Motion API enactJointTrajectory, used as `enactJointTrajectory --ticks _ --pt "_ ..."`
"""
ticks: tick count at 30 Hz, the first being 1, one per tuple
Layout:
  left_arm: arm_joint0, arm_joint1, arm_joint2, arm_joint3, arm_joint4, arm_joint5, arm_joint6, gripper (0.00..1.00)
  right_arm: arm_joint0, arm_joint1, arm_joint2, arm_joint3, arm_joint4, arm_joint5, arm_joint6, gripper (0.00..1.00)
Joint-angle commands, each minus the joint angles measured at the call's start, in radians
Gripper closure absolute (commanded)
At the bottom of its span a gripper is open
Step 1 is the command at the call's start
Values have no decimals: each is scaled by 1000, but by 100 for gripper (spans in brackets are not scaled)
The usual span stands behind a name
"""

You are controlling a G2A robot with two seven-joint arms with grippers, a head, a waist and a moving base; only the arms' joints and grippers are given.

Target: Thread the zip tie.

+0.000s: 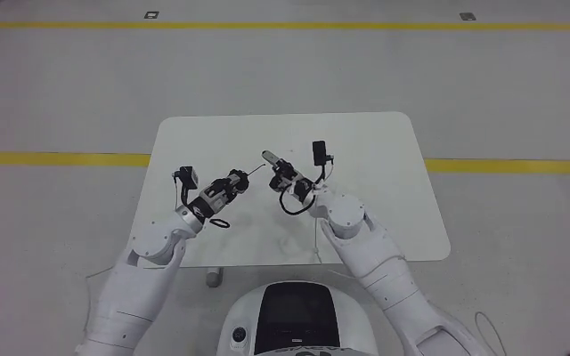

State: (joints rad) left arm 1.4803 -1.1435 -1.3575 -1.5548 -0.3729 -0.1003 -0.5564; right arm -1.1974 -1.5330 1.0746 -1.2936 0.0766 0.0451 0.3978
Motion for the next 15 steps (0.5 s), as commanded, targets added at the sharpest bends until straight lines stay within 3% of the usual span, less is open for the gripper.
enactJointTrajectory --ticks 1,7,12,15 --pt "-3 2 -5 13 -12 10 -18 100 14 8 25 16 25 -1 75 0" --pt "5 17 -50 23 -58 23 -149 100 63 24 64 76 90 -1 273 0" --pt "16 30 -90 41 -54 14 -226 100 141 29 55 190 158 -16 490 0" --pt "14 38 -107 49 -66 -3 -300 100 156 29 59 213 175 -18 515 0"
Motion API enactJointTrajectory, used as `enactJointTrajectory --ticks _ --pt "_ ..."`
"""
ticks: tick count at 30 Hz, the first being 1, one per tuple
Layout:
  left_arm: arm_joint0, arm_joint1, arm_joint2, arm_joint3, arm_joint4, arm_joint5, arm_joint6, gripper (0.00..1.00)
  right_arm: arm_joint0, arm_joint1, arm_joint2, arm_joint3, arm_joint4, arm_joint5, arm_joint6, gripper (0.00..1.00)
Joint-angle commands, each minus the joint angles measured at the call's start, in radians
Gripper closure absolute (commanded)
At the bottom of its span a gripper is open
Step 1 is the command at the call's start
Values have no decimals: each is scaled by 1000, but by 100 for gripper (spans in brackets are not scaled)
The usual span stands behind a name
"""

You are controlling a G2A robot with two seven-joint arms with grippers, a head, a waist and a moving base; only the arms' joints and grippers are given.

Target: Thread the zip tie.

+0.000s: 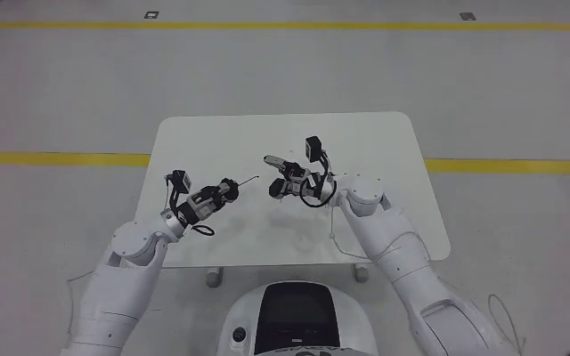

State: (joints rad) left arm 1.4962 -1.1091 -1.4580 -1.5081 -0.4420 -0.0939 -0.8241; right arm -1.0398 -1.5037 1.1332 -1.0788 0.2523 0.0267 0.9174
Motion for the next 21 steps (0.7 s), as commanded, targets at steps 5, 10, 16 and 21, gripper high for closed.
enactJointTrajectory --ticks 5,10,16,21 --pt "-3 5 -10 -1 15 -23 -42 100 -1 0 1 -2 0 0 -4 0" --pt "-5 5 5 2 27 -15 -30 100 -7 0 -1 5 33 19 -1 0" --pt "-19 13 8 27 2 -9 -122 100 53 2 -7 107 141 84 195 0" --pt "-27 18 2 25 35 -43 -155 100 53 2 -7 107 141 84 195 0"
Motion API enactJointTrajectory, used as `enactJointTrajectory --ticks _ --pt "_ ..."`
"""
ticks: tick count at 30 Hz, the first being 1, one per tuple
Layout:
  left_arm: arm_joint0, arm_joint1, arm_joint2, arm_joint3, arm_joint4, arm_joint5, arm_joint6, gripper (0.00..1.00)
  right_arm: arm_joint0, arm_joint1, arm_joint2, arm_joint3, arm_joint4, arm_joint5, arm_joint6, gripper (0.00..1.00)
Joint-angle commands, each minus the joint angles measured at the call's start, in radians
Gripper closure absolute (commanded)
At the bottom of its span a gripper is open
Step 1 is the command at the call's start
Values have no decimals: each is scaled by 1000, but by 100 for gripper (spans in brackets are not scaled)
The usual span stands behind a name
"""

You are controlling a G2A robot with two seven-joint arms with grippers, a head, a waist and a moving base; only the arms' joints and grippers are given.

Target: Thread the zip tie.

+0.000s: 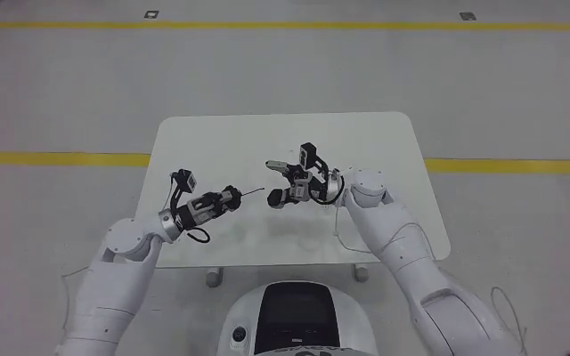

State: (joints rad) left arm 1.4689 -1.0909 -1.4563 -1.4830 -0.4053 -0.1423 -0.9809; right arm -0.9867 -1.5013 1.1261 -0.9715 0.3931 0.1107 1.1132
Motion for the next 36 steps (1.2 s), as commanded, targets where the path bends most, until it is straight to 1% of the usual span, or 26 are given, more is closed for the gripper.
enactJointTrajectory --ticks 1,5,7,10,11,12,14,15,18,22,28,31,33,35,36 --pt "0 0 0 0 -2 5 2 100 0 0 0 0 0 0 -1 0" --pt "-1 0 16 -5 -4 3 9 100 -19 0 0 -11 28 2 -34 0" --pt "-2 2 18 -4 -13 -3 -5 100 -17 2 -1 -4 38 12 -33 0" --pt "-4 6 14 1 -30 -5 -27 100 -10 4 -2 10 53 9 -21 0" --pt "-5 7 12 2 -33 -4 -27 100 -8 4 -2 16 61 9 -14 10" --pt "-5 7 11 4 -33 -5 -25 100 -5 5 -4 22 64 9 -6 23" --pt "-6 9 11 13 -46 -2 -37 100 3 6 -9 39 71 9 15 40" --pt "-8 11 10 18 -55 1 -48 100 7 7 -10 46 75 8 23 51" --pt "-14 14 7 29 -72 -2 -78 100 18 8 -17 67 83 7 44 53" --pt "-14 14 7 29 -72 -2 -78 100 31 8 -29 90 92 3 66 58" --pt "-14 14 7 29 -72 -2 -78 100 45 8 -48 119 102 1 82 58" --pt "-14 14 7 29 -72 -2 -78 100 50 7 -57 131 109 0 88 64" --pt "-14 14 7 29 -72 -2 -78 100 52 7 -63 137 114 -3 88 74" --pt "-14 14 7 29 -72 -2 -78 100 55 6 -67 142 118 -4 89 81" --pt "-14 14 7 29 -72 -2 -78 100 56 6 -70 145 119 -5 90 82"
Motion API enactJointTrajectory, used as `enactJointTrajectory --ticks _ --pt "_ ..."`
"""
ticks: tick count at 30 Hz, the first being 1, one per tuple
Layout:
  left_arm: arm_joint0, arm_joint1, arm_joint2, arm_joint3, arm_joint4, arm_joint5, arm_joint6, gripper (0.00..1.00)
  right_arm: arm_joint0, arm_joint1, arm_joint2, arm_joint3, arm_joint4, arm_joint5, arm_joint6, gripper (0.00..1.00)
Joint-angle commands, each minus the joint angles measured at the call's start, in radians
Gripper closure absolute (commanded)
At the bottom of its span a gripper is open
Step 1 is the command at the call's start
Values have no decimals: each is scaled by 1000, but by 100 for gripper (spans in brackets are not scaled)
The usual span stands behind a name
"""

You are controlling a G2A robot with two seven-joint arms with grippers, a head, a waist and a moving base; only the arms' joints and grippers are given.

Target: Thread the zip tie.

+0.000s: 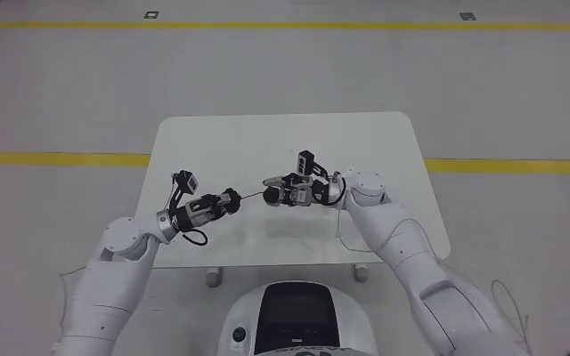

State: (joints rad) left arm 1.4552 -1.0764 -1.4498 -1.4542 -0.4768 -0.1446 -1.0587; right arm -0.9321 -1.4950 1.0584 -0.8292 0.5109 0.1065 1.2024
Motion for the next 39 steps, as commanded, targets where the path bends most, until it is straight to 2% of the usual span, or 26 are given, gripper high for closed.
enactJointTrajectory --ticks 1,6,14,16,22,23,24,25,39 --pt "0 0 0 0 0 0 0 100 2 0 -5 6 2 -1 1 83" --pt "0 0 0 0 0 0 0 100 9 0 -17 18 3 1 -2 83" --pt "0 0 0 0 0 0 0 100 19 0 -32 30 13 -1 -5 92" --pt "0 0 0 0 0 0 0 100 20 0 -36 33 15 0 -5 99" --pt "0 0 0 0 0 0 0 100 24 1 -44 37 16 -3 -10 100" --pt "0 0 0 0 0 0 0 93 24 2 -44 37 16 -5 -12 100" --pt "0 0 0 0 0 0 0 50 24 3 -43 38 16 -6 -14 100" --pt "0 0 0 0 0 0 0 0 24 3 -42 38 17 -6 -15 100" --pt "0 0 0 0 0 0 0 0 -1 11 -28 -10 54 -39 -73 100"
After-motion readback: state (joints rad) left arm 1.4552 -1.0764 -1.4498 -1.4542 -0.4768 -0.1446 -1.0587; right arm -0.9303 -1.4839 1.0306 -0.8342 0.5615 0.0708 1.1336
